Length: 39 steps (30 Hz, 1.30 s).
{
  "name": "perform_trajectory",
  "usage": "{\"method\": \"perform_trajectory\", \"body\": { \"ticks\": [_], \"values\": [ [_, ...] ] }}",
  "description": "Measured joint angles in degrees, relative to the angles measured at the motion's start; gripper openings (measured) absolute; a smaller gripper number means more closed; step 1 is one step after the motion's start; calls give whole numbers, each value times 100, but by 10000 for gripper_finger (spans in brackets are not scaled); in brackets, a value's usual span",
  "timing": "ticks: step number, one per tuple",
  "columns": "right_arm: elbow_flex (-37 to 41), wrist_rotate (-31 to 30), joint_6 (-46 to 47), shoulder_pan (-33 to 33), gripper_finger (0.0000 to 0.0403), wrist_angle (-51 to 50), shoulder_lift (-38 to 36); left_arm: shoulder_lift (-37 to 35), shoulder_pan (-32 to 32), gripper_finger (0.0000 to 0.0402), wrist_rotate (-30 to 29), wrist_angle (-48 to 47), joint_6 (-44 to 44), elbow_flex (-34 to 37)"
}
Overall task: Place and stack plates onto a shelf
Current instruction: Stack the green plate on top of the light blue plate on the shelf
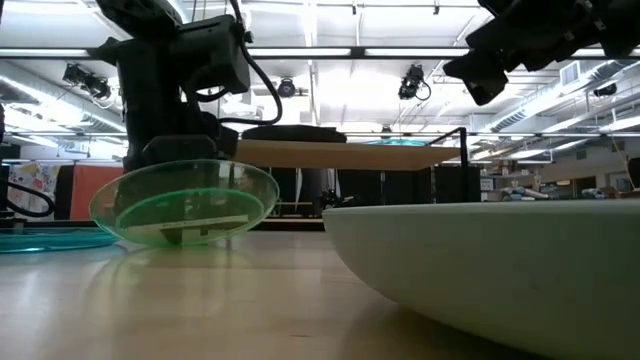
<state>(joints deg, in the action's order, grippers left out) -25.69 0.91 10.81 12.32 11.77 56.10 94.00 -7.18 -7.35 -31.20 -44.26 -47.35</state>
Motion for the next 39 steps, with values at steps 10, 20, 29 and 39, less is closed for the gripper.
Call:
{"method": "perform_trajectory", "body": {
  "ticks": [10,20,29,39],
  "values": [
    [0,2,0,0,199,15,0,-338,-2,3,63,-76,8,17],
    [0,-558,-5,-4,199,96,0,-774,-2,2,23,-80,-8,20],
    [0,-1482,-43,-7,199,588,0,-1258,0,1,-254,32,-14,15],
    [2,-1486,-7,-7,199,796,20,-1717,-2,1,-778,577,-12,9]
  ]
}}
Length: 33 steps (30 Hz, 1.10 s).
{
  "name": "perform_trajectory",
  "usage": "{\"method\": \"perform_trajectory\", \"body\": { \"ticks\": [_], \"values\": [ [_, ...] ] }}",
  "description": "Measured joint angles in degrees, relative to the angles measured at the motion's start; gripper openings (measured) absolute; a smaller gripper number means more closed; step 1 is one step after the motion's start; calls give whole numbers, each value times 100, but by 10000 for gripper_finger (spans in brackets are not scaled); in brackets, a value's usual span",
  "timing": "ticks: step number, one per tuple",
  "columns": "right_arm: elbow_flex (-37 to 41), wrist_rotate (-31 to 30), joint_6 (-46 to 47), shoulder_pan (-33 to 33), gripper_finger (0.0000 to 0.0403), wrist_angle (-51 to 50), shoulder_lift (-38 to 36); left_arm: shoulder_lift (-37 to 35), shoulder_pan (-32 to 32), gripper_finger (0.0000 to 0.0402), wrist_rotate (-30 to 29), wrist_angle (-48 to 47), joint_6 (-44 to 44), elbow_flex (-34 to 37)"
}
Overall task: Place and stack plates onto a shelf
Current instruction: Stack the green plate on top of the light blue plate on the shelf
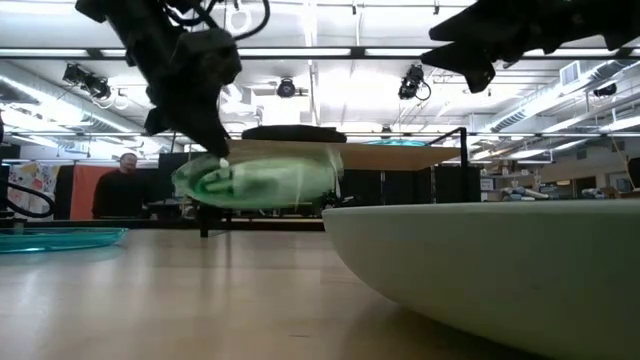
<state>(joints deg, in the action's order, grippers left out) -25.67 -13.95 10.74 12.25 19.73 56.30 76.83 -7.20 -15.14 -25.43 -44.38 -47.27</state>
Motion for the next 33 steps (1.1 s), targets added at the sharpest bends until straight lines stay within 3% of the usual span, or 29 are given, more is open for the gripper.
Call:
{"method": "perform_trajectory", "body": {
  "ticks": [11,17,33],
  "values": [
    [2,-782,323,-9,199,1555,875,-88,2,0,-495,781,8,2],
    [-2,-1305,817,-9,199,1796,1440,-88,2,0,-742,982,9,2],
    [-11,-1278,1528,0,198,2655,2698,-86,2,0,-971,1176,13,2]
  ]
}}
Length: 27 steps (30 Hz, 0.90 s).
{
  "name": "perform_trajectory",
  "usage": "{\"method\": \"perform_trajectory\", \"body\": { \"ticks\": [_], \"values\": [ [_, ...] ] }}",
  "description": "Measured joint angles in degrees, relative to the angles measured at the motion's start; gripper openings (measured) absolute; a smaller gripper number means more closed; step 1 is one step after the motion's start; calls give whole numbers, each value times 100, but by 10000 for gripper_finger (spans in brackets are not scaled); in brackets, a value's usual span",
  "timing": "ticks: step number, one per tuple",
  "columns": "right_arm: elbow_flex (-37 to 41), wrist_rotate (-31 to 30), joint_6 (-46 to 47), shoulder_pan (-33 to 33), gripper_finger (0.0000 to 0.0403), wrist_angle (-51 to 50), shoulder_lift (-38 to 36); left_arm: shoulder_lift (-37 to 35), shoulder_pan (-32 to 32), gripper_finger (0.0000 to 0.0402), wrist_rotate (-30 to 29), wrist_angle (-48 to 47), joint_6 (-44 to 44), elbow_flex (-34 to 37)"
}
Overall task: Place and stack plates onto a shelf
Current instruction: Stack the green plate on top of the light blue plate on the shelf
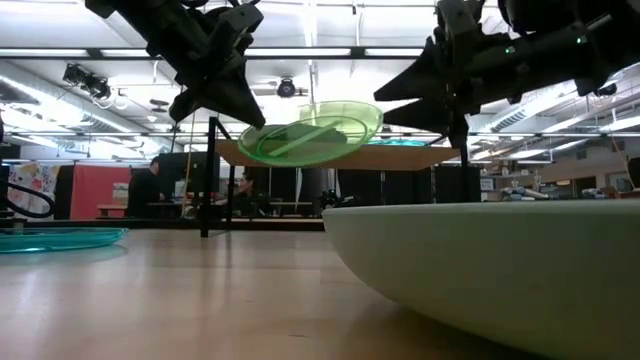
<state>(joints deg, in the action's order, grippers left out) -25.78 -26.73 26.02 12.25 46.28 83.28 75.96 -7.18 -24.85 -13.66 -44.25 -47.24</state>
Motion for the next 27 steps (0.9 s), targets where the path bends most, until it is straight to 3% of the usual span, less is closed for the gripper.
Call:
{"method": "perform_trajectory", "body": {
  "ticks": [11,27],
  "values": [
    [-31,252,189,0,184,485,429,0,0,1,-19,62,-9,-2],
    [-35,236,282,-2,90,510,486,0,0,2,-20,189,-8,-2]
  ]
}}
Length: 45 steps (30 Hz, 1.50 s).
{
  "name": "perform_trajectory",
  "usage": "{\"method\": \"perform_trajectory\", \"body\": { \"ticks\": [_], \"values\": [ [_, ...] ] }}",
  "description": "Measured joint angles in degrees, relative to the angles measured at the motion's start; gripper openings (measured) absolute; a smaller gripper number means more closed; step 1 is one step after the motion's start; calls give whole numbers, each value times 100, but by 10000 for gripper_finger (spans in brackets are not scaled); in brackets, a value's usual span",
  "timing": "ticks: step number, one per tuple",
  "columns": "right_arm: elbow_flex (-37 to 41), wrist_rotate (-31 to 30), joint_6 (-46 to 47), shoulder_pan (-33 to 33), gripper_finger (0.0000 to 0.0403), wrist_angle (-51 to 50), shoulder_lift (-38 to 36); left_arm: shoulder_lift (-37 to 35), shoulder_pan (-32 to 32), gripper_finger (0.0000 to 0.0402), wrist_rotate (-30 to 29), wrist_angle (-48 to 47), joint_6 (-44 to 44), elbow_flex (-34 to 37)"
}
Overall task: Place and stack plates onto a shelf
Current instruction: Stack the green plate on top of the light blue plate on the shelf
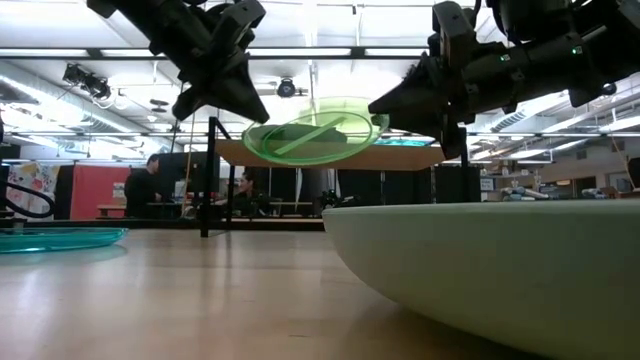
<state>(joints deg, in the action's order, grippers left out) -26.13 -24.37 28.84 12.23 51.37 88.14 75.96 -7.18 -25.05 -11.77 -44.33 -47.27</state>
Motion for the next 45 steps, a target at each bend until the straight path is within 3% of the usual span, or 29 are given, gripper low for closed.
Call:
{"method": "perform_trajectory", "body": {
  "ticks": [12,21,30,35,45],
  "values": [
    [6,-30,7,-2,38,-28,0,0,-11,15,277,76,5,0],
    [9,-30,0,-2,24,-16,0,0,-11,20,425,80,34,0],
    [4,-26,-7,-5,24,17,-2,2,-13,101,555,277,367,-9],
    [4,-92,-7,-4,24,9,-2,2,-13,146,981,437,644,-9],
    [4,-150,11,-42,8,4,-2,-34,-7,160,1291,648,821,-5]
  ]
}}
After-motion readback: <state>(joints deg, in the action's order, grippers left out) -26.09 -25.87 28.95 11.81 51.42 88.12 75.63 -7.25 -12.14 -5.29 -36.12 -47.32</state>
